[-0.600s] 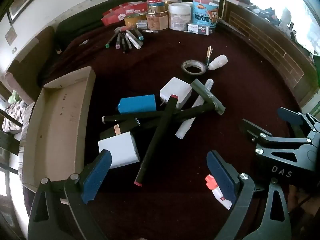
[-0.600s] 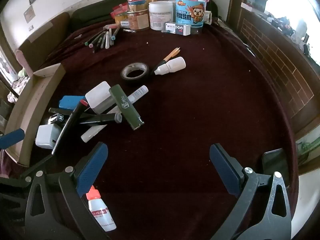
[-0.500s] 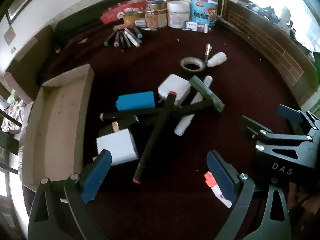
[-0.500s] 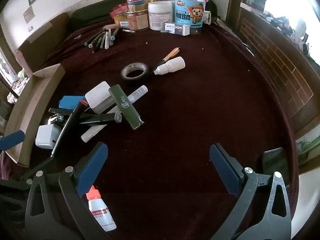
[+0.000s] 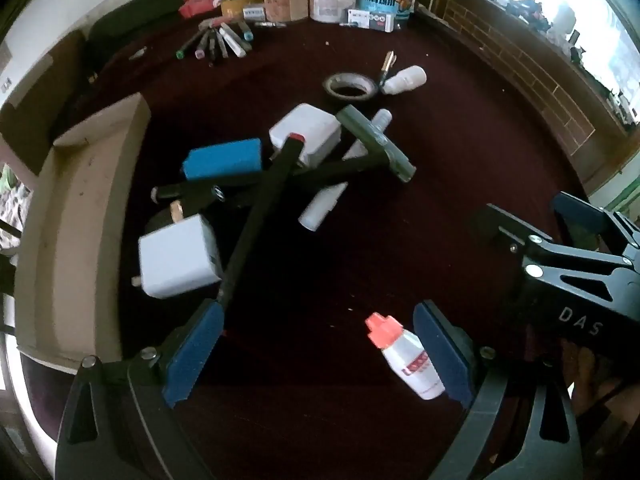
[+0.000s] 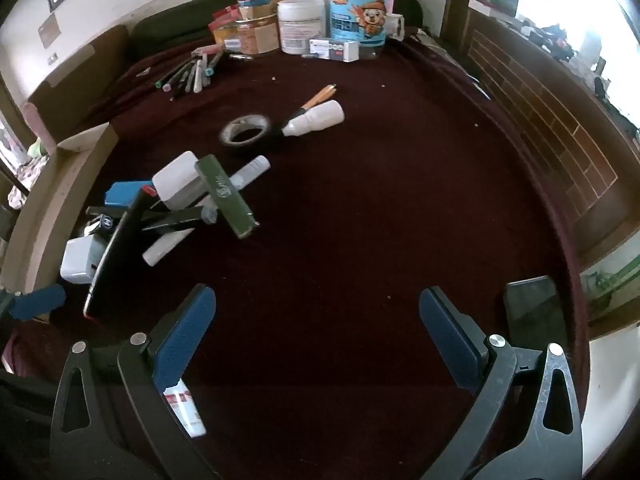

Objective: Organize rigid objects
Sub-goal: 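Lower the left gripper onto the white bottle with orange cap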

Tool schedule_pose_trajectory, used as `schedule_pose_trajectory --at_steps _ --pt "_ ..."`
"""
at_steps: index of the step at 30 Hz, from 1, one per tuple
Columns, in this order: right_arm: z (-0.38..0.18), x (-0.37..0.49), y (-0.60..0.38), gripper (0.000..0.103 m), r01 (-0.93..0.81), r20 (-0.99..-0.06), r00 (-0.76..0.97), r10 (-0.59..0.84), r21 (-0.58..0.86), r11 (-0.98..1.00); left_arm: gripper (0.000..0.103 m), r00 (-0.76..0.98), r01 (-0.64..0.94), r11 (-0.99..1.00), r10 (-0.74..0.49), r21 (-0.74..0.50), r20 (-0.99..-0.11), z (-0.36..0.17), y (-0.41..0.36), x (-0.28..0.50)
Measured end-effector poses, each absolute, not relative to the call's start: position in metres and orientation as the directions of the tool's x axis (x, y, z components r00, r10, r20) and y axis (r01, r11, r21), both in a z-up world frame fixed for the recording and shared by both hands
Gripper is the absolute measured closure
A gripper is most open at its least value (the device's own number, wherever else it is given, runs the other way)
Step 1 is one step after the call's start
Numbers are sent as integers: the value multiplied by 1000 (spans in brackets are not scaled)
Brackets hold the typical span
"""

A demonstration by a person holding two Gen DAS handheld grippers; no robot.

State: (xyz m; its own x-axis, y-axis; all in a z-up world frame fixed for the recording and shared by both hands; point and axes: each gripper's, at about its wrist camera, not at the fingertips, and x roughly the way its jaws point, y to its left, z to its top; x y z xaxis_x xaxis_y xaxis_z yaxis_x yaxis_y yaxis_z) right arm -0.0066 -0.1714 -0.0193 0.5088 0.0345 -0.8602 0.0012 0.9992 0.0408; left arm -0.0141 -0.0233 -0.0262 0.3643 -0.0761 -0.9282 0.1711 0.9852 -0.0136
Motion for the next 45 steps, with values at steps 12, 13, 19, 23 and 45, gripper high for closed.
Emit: schedule_pose_trajectory --at_steps 12,13,19,23,45 --pt "-21 -7 -194 0 -60 -858 509 67 42 997 6 293 25 992 -126 -124 -948 -34 -28 -17" --pt "-21 -7 -195 0 -68 -857 509 72 44 997 6 286 11 991 -128 -130 -950 -36 -29 -17" --pt "-25 -4 -199 0 -119 -853 508 120 69 991 8 264 -36 992 -111 -125 -958 -42 -35 -25" --pt "-33 2 -200 0 -141 -861 486 151 93 986 19 237 -39 993 -98 -110 -966 -45 -41 -28" --pt "-29 10 -198 0 -234 -856 480 193 87 968 33 175 -84 990 -95 -111 -980 -60 -76 -43"
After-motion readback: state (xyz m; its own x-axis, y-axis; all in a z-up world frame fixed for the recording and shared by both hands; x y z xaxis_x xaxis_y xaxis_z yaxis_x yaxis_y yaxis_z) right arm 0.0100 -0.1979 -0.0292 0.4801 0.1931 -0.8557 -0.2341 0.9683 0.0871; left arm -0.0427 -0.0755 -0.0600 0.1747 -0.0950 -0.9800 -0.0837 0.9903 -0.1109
